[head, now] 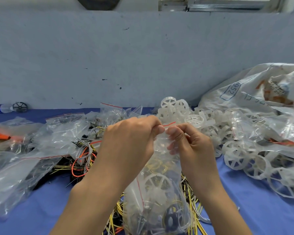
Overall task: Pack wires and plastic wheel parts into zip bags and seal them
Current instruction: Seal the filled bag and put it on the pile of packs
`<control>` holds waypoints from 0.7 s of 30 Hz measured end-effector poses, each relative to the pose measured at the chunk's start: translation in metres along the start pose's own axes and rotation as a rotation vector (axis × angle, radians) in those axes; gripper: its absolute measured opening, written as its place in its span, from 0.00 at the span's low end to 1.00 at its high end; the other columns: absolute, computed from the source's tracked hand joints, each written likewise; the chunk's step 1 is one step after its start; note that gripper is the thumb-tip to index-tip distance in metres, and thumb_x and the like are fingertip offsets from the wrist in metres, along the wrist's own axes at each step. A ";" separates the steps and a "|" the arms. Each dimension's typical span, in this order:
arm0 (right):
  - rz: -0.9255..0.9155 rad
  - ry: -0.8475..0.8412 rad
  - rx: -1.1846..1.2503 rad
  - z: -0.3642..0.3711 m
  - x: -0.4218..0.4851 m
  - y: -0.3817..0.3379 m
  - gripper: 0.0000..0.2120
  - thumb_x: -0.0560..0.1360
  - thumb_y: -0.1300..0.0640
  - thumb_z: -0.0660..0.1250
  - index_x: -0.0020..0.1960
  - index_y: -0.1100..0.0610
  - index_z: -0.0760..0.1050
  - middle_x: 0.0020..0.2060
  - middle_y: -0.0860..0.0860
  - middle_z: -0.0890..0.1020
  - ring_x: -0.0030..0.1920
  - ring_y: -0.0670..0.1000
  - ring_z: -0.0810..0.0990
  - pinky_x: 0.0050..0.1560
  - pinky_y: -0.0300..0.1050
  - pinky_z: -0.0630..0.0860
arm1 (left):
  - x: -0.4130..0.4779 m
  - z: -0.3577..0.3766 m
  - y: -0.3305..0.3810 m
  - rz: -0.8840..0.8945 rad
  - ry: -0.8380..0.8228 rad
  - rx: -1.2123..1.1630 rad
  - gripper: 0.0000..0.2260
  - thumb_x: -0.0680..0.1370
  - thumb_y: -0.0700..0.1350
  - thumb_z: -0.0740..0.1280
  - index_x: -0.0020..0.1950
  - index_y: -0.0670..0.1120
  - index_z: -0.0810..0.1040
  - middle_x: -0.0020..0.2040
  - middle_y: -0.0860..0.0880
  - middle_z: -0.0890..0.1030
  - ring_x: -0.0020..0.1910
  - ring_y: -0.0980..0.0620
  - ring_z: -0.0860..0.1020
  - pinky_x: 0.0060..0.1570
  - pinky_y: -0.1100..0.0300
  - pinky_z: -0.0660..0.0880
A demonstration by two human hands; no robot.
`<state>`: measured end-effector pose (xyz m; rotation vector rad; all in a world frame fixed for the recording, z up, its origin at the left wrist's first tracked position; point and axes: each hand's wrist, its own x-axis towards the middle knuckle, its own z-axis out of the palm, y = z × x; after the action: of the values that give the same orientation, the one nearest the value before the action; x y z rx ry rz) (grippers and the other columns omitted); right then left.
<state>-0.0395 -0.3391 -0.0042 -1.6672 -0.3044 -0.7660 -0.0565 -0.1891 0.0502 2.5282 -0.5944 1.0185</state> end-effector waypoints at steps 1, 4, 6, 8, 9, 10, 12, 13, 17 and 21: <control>-0.014 -0.002 -0.017 0.001 -0.001 0.000 0.08 0.80 0.53 0.66 0.43 0.46 0.79 0.37 0.46 0.83 0.32 0.47 0.80 0.36 0.51 0.79 | 0.000 0.000 0.000 -0.026 -0.015 -0.013 0.08 0.80 0.53 0.59 0.47 0.55 0.77 0.38 0.54 0.81 0.38 0.49 0.79 0.35 0.56 0.71; -0.047 -0.014 -0.054 0.005 -0.001 -0.002 0.07 0.78 0.49 0.63 0.43 0.44 0.77 0.35 0.44 0.81 0.31 0.46 0.80 0.34 0.39 0.75 | -0.001 0.001 -0.001 -0.082 -0.054 -0.047 0.08 0.76 0.51 0.53 0.45 0.55 0.71 0.38 0.55 0.81 0.39 0.50 0.79 0.40 0.51 0.74; -0.056 -0.021 -0.060 0.007 -0.001 -0.004 0.08 0.79 0.48 0.62 0.43 0.44 0.77 0.34 0.45 0.81 0.31 0.46 0.80 0.32 0.35 0.73 | -0.002 0.003 -0.002 -0.096 -0.059 -0.086 0.08 0.78 0.51 0.52 0.44 0.55 0.70 0.37 0.55 0.81 0.37 0.51 0.78 0.41 0.50 0.75; -0.060 -0.024 -0.059 0.008 -0.002 -0.004 0.09 0.80 0.47 0.61 0.43 0.45 0.76 0.34 0.46 0.81 0.31 0.47 0.80 0.32 0.37 0.75 | -0.001 0.003 -0.003 -0.081 -0.069 -0.157 0.10 0.82 0.55 0.54 0.47 0.55 0.71 0.36 0.55 0.81 0.36 0.51 0.79 0.41 0.49 0.76; -0.062 -0.024 -0.064 0.008 -0.002 -0.003 0.10 0.80 0.46 0.61 0.43 0.46 0.76 0.33 0.46 0.81 0.31 0.47 0.80 0.33 0.39 0.75 | -0.001 0.002 -0.003 -0.060 -0.088 -0.199 0.09 0.81 0.57 0.55 0.49 0.56 0.73 0.37 0.56 0.81 0.38 0.52 0.80 0.41 0.50 0.76; -0.064 -0.025 -0.071 0.007 -0.002 -0.002 0.11 0.81 0.45 0.60 0.43 0.47 0.76 0.33 0.47 0.80 0.31 0.48 0.80 0.33 0.40 0.76 | -0.001 0.000 -0.003 -0.037 -0.118 -0.234 0.09 0.81 0.58 0.57 0.52 0.56 0.74 0.40 0.57 0.82 0.41 0.54 0.81 0.41 0.50 0.77; -0.063 -0.028 -0.071 0.006 -0.003 -0.002 0.14 0.81 0.43 0.59 0.43 0.48 0.75 0.32 0.48 0.80 0.31 0.48 0.80 0.33 0.41 0.76 | -0.001 -0.001 -0.005 -0.002 -0.167 -0.255 0.09 0.80 0.58 0.60 0.54 0.56 0.75 0.43 0.58 0.82 0.44 0.56 0.81 0.43 0.52 0.77; -0.059 -0.029 -0.065 0.006 -0.003 -0.002 0.14 0.81 0.42 0.58 0.42 0.48 0.75 0.31 0.48 0.80 0.31 0.48 0.80 0.33 0.41 0.77 | -0.001 -0.001 -0.006 0.005 -0.169 -0.247 0.09 0.80 0.58 0.61 0.54 0.56 0.76 0.43 0.58 0.82 0.44 0.56 0.80 0.43 0.51 0.77; -0.068 -0.037 -0.057 0.005 -0.003 -0.002 0.15 0.81 0.42 0.57 0.41 0.47 0.74 0.32 0.47 0.80 0.32 0.47 0.80 0.33 0.41 0.76 | 0.000 0.002 -0.007 0.008 -0.132 -0.211 0.10 0.80 0.57 0.61 0.51 0.54 0.78 0.38 0.56 0.79 0.39 0.52 0.78 0.40 0.50 0.76; -0.095 -0.015 -0.048 0.006 -0.004 -0.002 0.13 0.82 0.45 0.58 0.43 0.46 0.74 0.32 0.45 0.80 0.31 0.45 0.80 0.33 0.34 0.72 | 0.000 0.004 -0.008 -0.025 -0.107 -0.232 0.09 0.80 0.56 0.62 0.50 0.54 0.78 0.34 0.57 0.76 0.36 0.51 0.76 0.37 0.52 0.75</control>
<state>-0.0415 -0.3317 -0.0052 -1.7135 -0.3811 -0.8376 -0.0499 -0.1840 0.0456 2.3890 -0.6680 0.7616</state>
